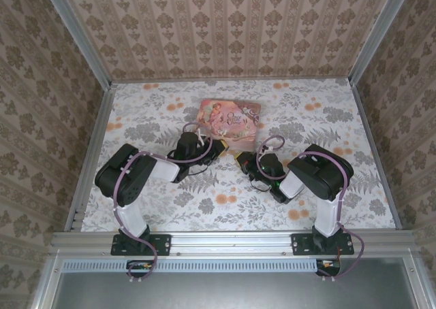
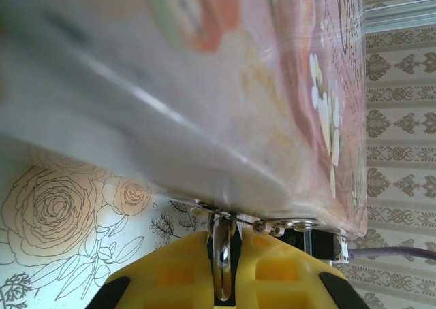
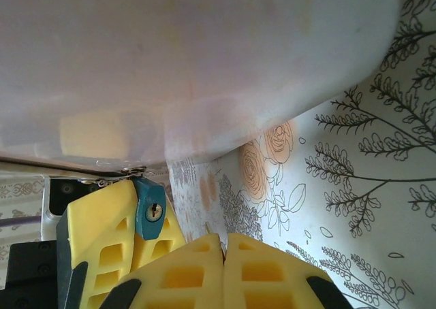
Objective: Unlock a padlock with a key
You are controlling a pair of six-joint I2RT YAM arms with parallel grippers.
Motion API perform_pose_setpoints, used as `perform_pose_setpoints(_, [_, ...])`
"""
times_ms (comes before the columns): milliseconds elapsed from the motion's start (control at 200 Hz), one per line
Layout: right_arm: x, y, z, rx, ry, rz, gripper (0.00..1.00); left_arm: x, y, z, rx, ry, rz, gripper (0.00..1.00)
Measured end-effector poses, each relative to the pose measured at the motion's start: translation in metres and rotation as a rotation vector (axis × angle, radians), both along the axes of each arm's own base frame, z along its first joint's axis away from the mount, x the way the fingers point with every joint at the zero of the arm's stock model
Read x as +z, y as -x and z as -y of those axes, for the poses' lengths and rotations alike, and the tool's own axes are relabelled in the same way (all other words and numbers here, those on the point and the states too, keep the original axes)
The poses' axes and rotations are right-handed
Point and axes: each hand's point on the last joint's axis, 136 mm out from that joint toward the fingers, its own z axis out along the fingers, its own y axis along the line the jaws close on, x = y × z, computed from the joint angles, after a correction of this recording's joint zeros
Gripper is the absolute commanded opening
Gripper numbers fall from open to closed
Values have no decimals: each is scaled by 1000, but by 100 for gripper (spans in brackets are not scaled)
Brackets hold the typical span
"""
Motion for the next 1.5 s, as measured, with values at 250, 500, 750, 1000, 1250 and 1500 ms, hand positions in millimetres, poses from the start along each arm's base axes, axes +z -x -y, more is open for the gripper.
perform_pose_setpoints(250, [4,-3,-2,0,-9,8,0,0,1,1,2,-3,1,0])
perform_pose_setpoints(500, [10,-7,-5,0,-21,22,0,0,0,1,2,-3,1,0])
perform_pose_setpoints(750, [12,-8,-8,2,-30,25,0,-1,1,1,2,-3,0,0])
perform_pose_setpoints(1000, [13,-8,-10,4,-38,20,0,-1,1,1,2,-4,0,0])
perform_pose_setpoints(1250, [16,-8,-10,3,-44,25,0,-1,1,1,2,-5,0,0])
perform_pose_setpoints(1500, [17,-8,-10,3,-45,26,0,-1,2,2,3,-7,1,0])
